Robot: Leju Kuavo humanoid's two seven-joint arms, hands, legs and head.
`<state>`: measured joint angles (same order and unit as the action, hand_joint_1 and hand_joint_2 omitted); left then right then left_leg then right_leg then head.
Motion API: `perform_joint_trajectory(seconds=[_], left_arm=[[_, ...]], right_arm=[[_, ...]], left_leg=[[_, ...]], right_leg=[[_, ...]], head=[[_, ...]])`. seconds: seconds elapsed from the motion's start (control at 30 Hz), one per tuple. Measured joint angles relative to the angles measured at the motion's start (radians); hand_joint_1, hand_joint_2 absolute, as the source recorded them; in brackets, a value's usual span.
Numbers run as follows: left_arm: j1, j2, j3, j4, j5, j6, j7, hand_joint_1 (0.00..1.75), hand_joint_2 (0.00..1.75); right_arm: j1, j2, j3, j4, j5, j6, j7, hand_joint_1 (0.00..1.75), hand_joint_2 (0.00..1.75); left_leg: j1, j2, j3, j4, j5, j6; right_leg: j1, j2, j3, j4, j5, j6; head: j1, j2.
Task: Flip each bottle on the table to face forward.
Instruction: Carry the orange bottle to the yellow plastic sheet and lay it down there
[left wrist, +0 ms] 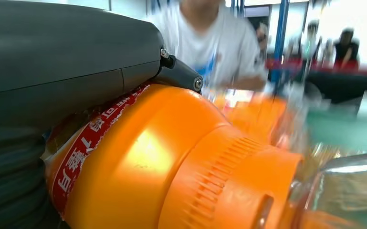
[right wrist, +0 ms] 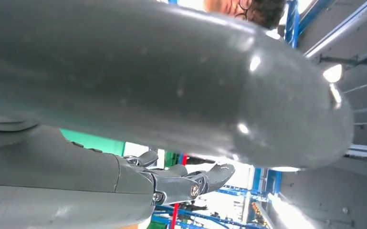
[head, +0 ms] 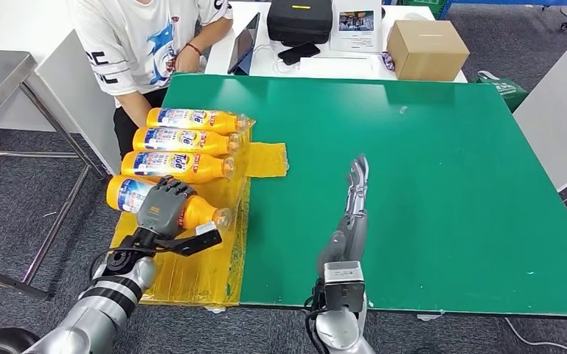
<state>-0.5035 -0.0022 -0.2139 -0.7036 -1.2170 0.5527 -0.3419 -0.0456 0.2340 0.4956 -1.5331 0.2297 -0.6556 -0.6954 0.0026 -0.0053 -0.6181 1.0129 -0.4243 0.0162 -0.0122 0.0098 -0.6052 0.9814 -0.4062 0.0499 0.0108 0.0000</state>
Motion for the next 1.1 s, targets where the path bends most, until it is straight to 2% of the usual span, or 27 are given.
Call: perform_joint_trajectory(seconds=[0.23, 0.43, 0.47, 0.57, 0.6, 0.8, 1.1], left_arm=[[-0.045, 0.03, -0.01, 0.089, 0.088, -0.164, -0.025, 1.75, 1.75], [-0.072, 0.05, -0.022, 0.121, 0.128, -0.257, -0.037, 1.75, 1.75], [-0.075, 0.053, -0.024, 0.124, 0.134, -0.268, -0.04, 1.57, 1.75], [-0.081, 0.06, -0.028, 0.131, 0.148, -0.289, -0.045, 0.27, 1.75], [-0.083, 0.062, -0.029, 0.134, 0.155, -0.298, -0.046, 0.01, 1.75], [-0.089, 0.069, -0.032, 0.145, 0.21, -0.402, -0.057, 0.0, 1.75], [-0.082, 0.093, -0.049, 0.149, 0.304, -0.499, -0.148, 0.0, 1.75]], right_arm=[[0.005, -0.002, -0.016, -0.001, 0.004, 0.054, 0.004, 0.0, 0.0], [0.005, -0.002, -0.024, 0.017, 0.012, 0.09, 0.015, 0.0, 0.0], [0.005, -0.001, -0.025, 0.021, 0.014, 0.094, 0.015, 0.0, 0.0], [0.005, -0.001, -0.027, 0.034, 0.017, 0.102, 0.018, 0.0, 0.0], [0.005, -0.001, -0.028, 0.038, 0.019, 0.104, 0.02, 0.0, 0.0], [0.004, -0.001, -0.031, 0.066, 0.023, 0.131, 0.029, 0.0, 0.0], [-0.009, 0.002, -0.032, 0.117, 0.022, 0.16, 0.037, 0.0, 0.0]], left_leg=[[0.0, -0.003, 0.0, 0.0, 0.0, 0.0], [0.0, -0.003, 0.005, 0.0, 0.0, -0.001], [0.0, -0.003, 0.006, 0.0, -0.001, -0.001], [0.0, -0.003, 0.01, -0.001, -0.001, -0.001], [0.0, -0.003, 0.01, -0.001, -0.001, -0.001], [0.0, -0.003, 0.012, -0.001, 0.0, -0.002], [0.0, -0.005, 0.014, -0.001, -0.001, -0.002]], right_leg=[[0.0, 0.0, 0.001, 0.0, 0.0, 0.0], [0.0, 0.0, 0.006, 0.0, -0.001, 0.0], [0.0, 0.0, 0.007, 0.0, -0.001, 0.0], [0.0, 0.0, 0.01, 0.0, -0.001, -0.001], [0.0, 0.0, 0.011, 0.0, -0.001, -0.001], [0.001, 0.0, 0.013, 0.001, -0.001, -0.001], [0.0, -0.002, 0.016, 0.001, -0.001, -0.001]], head=[[0.0, 0.0], [0.0, 0.0], [0.0, 0.0], [0.0, 0.0], [0.0, 0.0], [0.0, 0.0], [0.0, 0.0]])
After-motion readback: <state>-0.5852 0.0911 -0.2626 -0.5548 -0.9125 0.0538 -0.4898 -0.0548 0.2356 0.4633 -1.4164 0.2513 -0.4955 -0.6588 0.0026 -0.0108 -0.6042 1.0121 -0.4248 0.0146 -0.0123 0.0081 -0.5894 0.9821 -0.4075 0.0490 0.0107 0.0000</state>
